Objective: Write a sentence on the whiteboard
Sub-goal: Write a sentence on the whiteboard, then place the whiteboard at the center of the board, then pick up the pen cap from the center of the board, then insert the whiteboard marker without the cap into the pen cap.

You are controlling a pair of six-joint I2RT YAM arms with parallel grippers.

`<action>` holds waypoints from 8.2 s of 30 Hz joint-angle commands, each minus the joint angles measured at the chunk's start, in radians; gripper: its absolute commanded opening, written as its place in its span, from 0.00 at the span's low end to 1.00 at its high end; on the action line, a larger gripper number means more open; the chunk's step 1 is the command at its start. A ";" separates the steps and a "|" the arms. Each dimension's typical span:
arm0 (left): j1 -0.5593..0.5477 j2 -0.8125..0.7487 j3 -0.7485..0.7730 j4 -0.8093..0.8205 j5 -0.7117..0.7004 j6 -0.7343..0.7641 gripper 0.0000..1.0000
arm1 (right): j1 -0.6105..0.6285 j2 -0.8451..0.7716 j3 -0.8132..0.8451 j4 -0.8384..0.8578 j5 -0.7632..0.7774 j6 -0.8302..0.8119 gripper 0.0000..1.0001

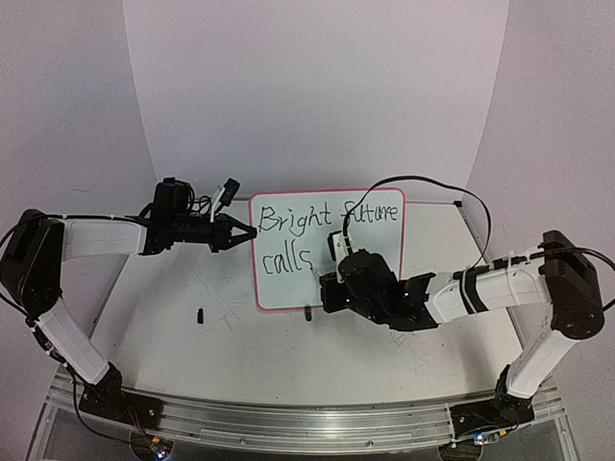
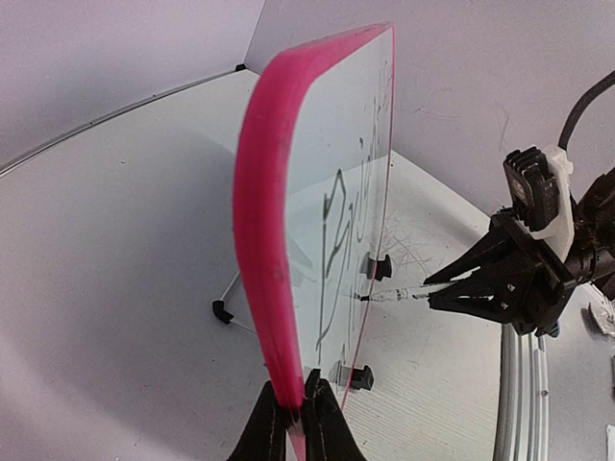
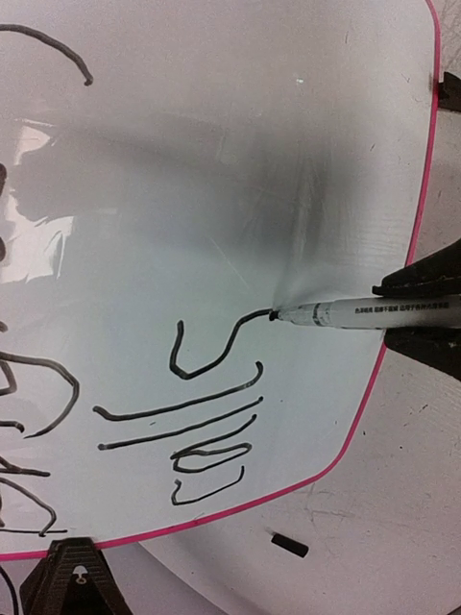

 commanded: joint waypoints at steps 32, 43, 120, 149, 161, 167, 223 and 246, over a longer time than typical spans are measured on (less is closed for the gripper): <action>0.005 -0.052 0.019 0.059 -0.044 0.062 0.00 | 0.013 -0.074 -0.009 0.001 0.041 -0.005 0.00; 0.005 -0.051 0.021 0.059 -0.043 0.062 0.00 | 0.013 -0.047 0.003 -0.010 0.041 0.001 0.00; 0.005 -0.063 -0.028 0.045 -0.185 0.107 0.31 | -0.003 -0.678 -0.137 0.025 0.405 -0.359 0.00; -0.069 -0.433 -0.293 -0.711 -0.755 -0.850 0.66 | -0.249 -0.656 -0.149 0.054 -0.304 -0.371 0.00; -0.127 -0.124 -0.187 -0.760 -0.862 -0.769 0.45 | -0.249 -0.682 -0.167 0.047 -0.346 -0.328 0.00; -0.139 -0.026 -0.132 -0.770 -0.859 -0.727 0.42 | -0.249 -0.685 -0.179 0.049 -0.339 -0.328 0.00; -0.742 -0.319 -0.079 -0.121 -1.082 0.500 0.00 | -0.240 -0.473 0.109 -0.346 -0.855 -0.293 0.00; -0.742 -0.329 -0.115 -0.225 -1.084 0.648 0.00 | -0.230 -0.219 0.323 -0.530 -1.015 -0.166 0.00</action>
